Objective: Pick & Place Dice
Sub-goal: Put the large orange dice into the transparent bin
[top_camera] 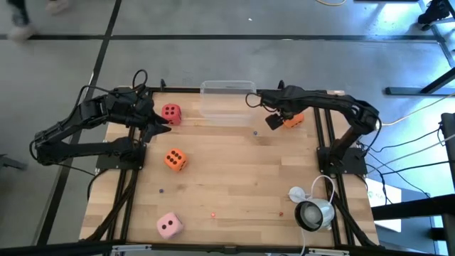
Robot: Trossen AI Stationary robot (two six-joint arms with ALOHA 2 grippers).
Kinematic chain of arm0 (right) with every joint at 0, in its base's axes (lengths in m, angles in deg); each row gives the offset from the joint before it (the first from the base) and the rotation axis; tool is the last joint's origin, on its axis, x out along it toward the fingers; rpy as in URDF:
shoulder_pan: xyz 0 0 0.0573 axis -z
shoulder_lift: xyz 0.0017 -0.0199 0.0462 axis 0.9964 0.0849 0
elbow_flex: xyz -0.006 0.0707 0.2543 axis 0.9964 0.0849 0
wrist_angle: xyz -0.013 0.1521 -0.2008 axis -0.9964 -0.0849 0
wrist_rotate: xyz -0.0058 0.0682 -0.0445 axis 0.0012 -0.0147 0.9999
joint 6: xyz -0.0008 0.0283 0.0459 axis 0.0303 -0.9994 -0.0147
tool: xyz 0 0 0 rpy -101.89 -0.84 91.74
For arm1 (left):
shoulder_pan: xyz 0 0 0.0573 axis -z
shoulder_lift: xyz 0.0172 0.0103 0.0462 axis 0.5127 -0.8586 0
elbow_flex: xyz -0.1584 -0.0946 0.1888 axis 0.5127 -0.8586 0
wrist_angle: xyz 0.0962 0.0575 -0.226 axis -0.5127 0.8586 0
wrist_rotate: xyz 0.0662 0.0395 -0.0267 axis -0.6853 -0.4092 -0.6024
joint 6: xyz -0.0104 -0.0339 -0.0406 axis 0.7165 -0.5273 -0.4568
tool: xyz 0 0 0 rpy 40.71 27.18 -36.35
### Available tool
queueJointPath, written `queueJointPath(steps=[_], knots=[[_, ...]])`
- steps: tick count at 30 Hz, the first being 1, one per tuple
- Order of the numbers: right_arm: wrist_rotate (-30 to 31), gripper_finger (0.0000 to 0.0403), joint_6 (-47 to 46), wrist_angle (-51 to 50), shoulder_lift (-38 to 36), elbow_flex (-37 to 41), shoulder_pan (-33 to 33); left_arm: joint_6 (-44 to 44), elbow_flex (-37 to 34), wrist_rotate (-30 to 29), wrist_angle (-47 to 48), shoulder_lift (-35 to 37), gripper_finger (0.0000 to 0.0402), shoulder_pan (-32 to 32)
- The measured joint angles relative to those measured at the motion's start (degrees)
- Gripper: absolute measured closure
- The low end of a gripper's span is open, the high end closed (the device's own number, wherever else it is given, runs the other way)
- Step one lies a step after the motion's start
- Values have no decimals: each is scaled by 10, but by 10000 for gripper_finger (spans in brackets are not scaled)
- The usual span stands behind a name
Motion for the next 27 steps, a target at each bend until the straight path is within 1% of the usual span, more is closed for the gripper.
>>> queueJointPath(steps=[6, 14, 19, 20, 24, 27], knots=[[55, 111, -2, -12, 20, 0, 0, -2, 0, 0, 0, 0, 192, 0], [53, 85, 31, -13, 20, 0, 0, -9, 0, 1, 0, 0, 192, 0], [64, 66, 19, -12, 20, 0, 2, -10, 0, 1, 0, 0, 192, 0], [63, 64, 13, -11, 20, 0, 3, -10, 0, 1, 0, 0, 192, 0], [23, 65, -2, -8, 20, 0, 16, -11, 0, 1, 0, 0, 192, 0], [22, 71, -11, -6, 20, 0, 17, -11, 0, 2, 0, 0, 192, 0]])
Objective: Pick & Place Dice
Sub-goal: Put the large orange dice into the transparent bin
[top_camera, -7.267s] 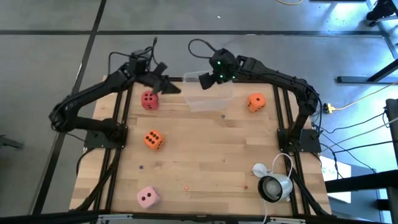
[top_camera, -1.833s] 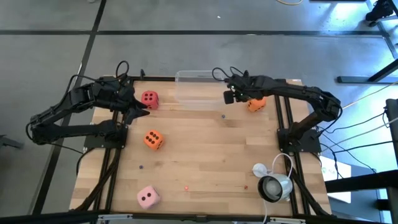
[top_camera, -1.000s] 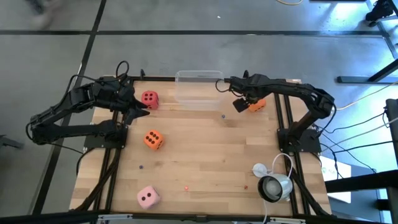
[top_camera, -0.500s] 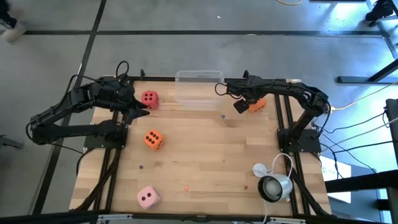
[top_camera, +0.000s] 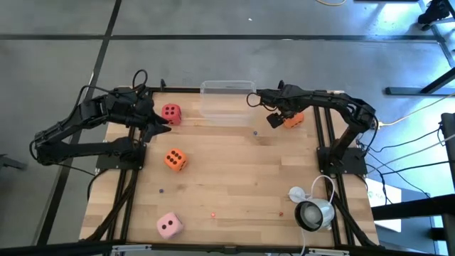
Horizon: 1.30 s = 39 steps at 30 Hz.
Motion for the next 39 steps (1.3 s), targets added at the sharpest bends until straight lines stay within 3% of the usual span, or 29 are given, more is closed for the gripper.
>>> queueJointPath(steps=[18, 30, 35, 39], knots=[[-36, 85, 39, 0, 2, 0, 39, 1, 0, 7, 0, 0, 192, 0], [-49, 91, 36, -5, 48, -2, 38, 1, 0, 6, 0, 0, 192, 0], [-44, 129, 26, -5, 48, -2, 41, -1, 0, 6, 0, 0, 192, 0], [-37, 191, 23, -8, 48, -1, 41, -4, 0, 5, 0, 0, 192, 0]])
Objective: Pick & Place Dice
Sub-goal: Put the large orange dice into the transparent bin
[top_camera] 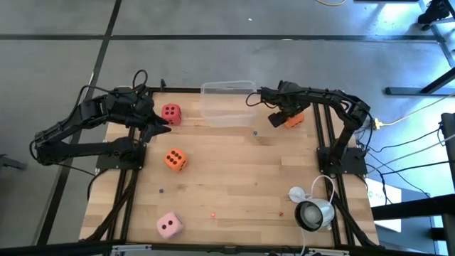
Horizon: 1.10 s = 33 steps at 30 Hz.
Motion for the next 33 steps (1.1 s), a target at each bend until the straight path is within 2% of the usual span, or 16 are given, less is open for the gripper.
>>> queueJointPath(steps=[6, 10, 17, 24, 33], knots=[[1, 303, -2, -1, 0, 0, 0, -1, 0, 0, 0, 0, 192, 0], [0, 352, -6, -1, 1, 0, -1, 0, 0, 0, 0, 0, 192, 0], [-12, 359, -10, -20, -1, -1, -1, 0, 0, 0, 0, 0, 192, 0], [-41, 392, -11, -64, -30, 4, -8, 0, 0, 1, 0, 0, 192, 0], [-82, 398, -16, -72, -47, 4, -9, 6, 0, 0, 0, 0, 192, 0]])
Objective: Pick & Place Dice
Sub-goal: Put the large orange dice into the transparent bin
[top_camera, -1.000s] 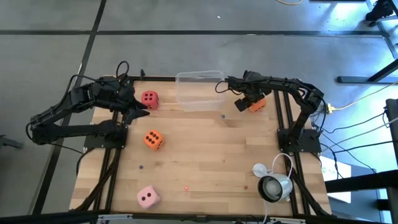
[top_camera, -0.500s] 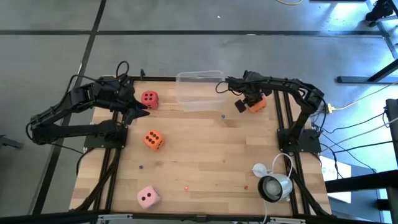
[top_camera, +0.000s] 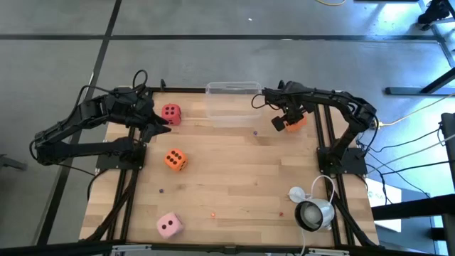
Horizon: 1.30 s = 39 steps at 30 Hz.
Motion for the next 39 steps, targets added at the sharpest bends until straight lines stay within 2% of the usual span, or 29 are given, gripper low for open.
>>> queueJointPath(steps=[10, 23, 31, 39], knots=[[-58, 402, 2, -54, -5, -1, -22, 0, 0, 0, 0, 0, 192, 0], [-166, 401, -52, -64, -77, -2, -92, 1, 0, 0, 0, 0, 192, 0], [-189, 401, -94, -60, -92, -2, -170, 5, 0, 0, 0, 0, 192, 0], [-210, 402, -167, -3, -166, -3, -205, 5, 0, 0, 0, 0, 192, 0]])
